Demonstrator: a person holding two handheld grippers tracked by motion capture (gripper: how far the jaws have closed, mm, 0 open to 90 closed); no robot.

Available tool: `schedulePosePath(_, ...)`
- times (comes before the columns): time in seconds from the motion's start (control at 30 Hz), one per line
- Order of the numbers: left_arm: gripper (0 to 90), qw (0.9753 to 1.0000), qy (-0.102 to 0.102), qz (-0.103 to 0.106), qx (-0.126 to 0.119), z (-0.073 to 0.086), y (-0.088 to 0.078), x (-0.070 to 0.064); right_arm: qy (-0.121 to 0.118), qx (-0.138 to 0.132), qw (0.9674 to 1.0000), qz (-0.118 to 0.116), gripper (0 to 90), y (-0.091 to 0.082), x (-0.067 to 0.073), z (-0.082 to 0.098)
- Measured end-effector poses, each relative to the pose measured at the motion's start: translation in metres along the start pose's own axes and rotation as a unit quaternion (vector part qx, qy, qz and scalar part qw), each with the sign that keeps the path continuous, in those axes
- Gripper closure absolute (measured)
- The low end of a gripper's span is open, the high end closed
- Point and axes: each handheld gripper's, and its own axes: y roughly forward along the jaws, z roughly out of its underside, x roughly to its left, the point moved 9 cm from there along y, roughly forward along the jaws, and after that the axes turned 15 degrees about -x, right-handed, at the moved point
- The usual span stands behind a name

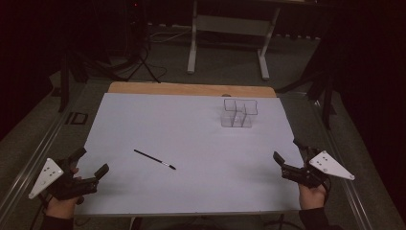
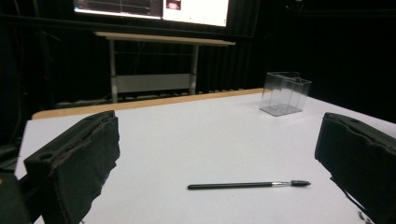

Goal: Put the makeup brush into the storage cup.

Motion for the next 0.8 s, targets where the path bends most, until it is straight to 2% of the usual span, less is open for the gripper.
schedulePosePath(0.13, 0.6, 0.9999, 0.004, -0.004, 0.016, 0.003, -0.001, 0.003, -0.003, 0.000, 1.0000, -0.002, 14.0, -0.001, 0.001, 0.000)
schedulePosePath(0.27, 0.9, 0.9999, -0.003, -0.008, 0.010, 0.001, -0.002, 0.003, -0.003, -0.003, 1.0000, -0.004, 14.0, 0.000, 0.003, -0.002)
schedulePosePath(0.4, 0.9, 0.9998, -0.007, -0.010, 0.017, 0.001, 0.000, 0.003, -0.003, -0.002, 1.0000, -0.006, 14.0, 0.000, 0.003, -0.002)
schedulePosePath(0.53, 0.8, 0.9996, -0.001, -0.015, 0.024, -0.004, 0.003, 0.005, -0.001, -0.002, 1.0000, -0.006, 14.0, 0.000, 0.003, -0.001)
schedulePosePath(0.6, 0.8, 0.9996, -0.015, -0.010, 0.022, -0.010, 0.006, 0.004, -0.001, -0.002, 1.0000, -0.004, 14.0, 0.000, 0.003, -0.001)
schedulePosePath(0.63, 0.8, 0.9996, -0.015, -0.011, 0.023, -0.012, 0.007, 0.004, 0.001, -0.003, 1.0000, -0.005, 14.0, 0.000, 0.003, -0.001)
schedulePosePath(0.7, 0.8, 0.9990, -0.021, -0.002, 0.039, -0.014, 0.009, 0.002, 0.001, -0.003, 1.0000, -0.004, 14.0, 0.000, 0.003, -0.002)
schedulePosePath(0.8, 0.8, 0.9979, -0.020, 0.011, 0.060, -0.017, 0.011, 0.002, 0.003, -0.003, 1.0000, -0.004, 14.0, 0.000, 0.003, -0.001)
